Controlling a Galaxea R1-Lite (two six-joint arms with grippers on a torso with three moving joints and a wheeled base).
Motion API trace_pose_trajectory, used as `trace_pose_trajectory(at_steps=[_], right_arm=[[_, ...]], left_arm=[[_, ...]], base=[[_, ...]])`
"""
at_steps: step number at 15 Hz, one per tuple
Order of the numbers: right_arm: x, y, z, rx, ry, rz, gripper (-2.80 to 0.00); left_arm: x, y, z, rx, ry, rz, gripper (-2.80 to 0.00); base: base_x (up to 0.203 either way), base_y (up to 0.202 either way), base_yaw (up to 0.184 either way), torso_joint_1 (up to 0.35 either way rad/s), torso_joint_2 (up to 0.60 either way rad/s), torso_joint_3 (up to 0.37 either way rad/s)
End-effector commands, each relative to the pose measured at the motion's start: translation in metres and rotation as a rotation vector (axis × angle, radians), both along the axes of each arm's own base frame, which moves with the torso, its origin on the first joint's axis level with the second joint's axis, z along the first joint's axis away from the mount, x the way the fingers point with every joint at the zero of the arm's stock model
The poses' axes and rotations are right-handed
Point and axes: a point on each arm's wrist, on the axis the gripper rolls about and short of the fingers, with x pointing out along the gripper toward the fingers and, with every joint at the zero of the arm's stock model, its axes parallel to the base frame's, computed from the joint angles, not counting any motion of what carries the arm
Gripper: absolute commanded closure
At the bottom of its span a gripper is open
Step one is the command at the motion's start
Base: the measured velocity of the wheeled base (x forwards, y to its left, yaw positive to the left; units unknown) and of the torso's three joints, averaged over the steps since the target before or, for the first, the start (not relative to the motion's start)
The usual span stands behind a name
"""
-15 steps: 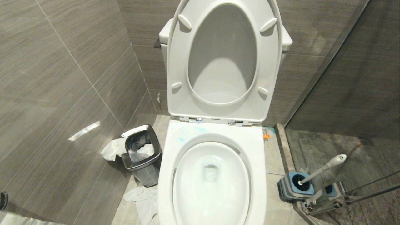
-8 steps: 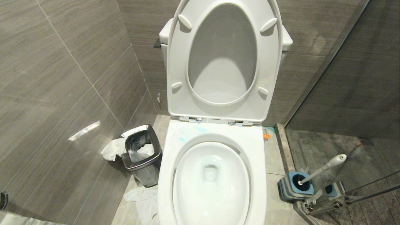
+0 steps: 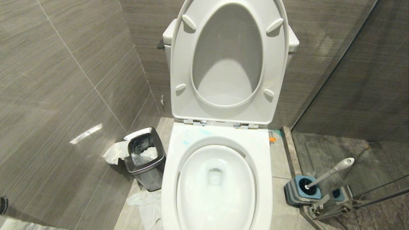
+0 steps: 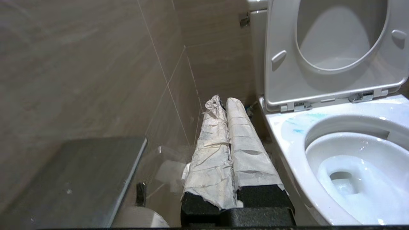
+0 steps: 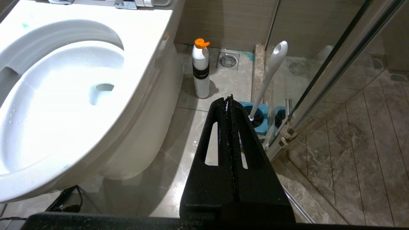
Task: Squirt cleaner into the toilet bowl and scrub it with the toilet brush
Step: Pour in the cleaning agent
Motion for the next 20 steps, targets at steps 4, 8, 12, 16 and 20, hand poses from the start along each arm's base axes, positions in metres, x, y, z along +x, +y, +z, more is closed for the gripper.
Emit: trace_pose_trajectory(at_steps=[4,8,12,16,20], right_arm=[[0.000,0.000,0.000,0.000,-0.002,0.000,0.00],[0.000,0.000,0.000,0.000,0.000,0.000,0.00],[0.000,0.000,0.000,0.000,0.000,0.000,0.00],[0.000,0.000,0.000,0.000,-0.001,0.000,0.00],[0.000,0.000,0.000,0.000,0.000,-0.001,0.00]], left_arm=[[0.012,0.000,-0.023,0.001,0.056,-0.003,0.00],[0.016,0.000,-0.035,-0.002,0.177,0.002,0.00],[0.018,0.001,-0.046,-0.011,0.280,0.050,0.00],[0.019,0.002,-0.055,-0.018,0.373,0.085,0.00],[0.020,0.001,-0.064,0.006,0.458,0.032,0.00]], base=[[0.000,0.000,0.000,0.000,0.00,0.000],[0.000,0.000,0.000,0.000,0.00,0.000],[0.000,0.000,0.000,0.000,0.00,0.000],[0.000,0.000,0.000,0.000,0.00,0.000],[0.000,0.000,0.000,0.000,0.00,0.000]])
